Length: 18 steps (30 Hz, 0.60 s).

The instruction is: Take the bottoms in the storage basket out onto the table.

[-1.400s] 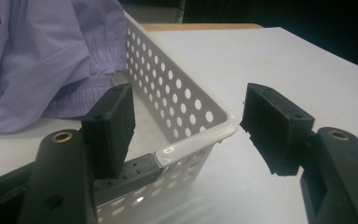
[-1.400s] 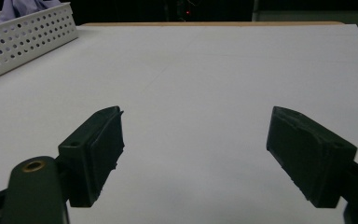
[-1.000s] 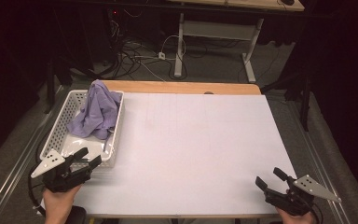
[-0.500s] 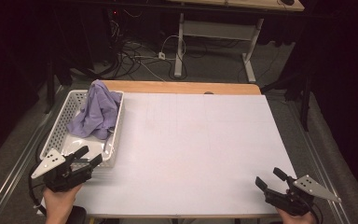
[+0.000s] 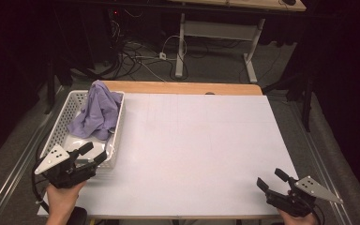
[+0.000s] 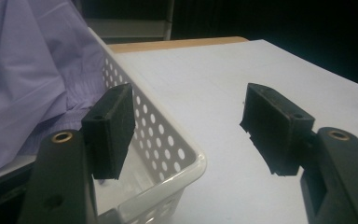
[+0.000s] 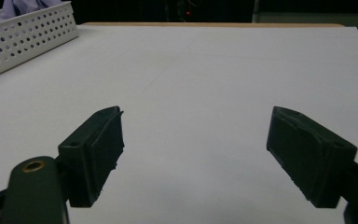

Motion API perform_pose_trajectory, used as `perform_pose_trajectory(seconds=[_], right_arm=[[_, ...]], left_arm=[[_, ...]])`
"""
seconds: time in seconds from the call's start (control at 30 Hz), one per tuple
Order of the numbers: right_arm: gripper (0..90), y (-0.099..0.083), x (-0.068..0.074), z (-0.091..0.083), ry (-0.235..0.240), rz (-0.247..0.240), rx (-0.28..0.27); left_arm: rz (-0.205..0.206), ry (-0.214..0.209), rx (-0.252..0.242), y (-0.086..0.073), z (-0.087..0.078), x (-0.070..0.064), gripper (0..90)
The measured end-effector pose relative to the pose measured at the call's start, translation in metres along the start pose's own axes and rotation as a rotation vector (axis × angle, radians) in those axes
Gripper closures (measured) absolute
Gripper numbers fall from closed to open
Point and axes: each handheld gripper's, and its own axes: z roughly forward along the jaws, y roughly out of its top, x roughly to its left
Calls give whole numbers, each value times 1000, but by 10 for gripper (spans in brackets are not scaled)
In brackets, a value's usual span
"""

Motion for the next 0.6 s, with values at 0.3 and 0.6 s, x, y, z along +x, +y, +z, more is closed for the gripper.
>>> perform_pose_trajectory(seconds=[0.3, 0.6], right_arm=[[193, 0, -1, 0, -2, 6, 2], [191, 0, -1, 1, -2, 6, 0]], left_arm=[[15, 1, 7, 14, 7, -1, 336], [29, -3, 13, 31, 23, -2, 335]])
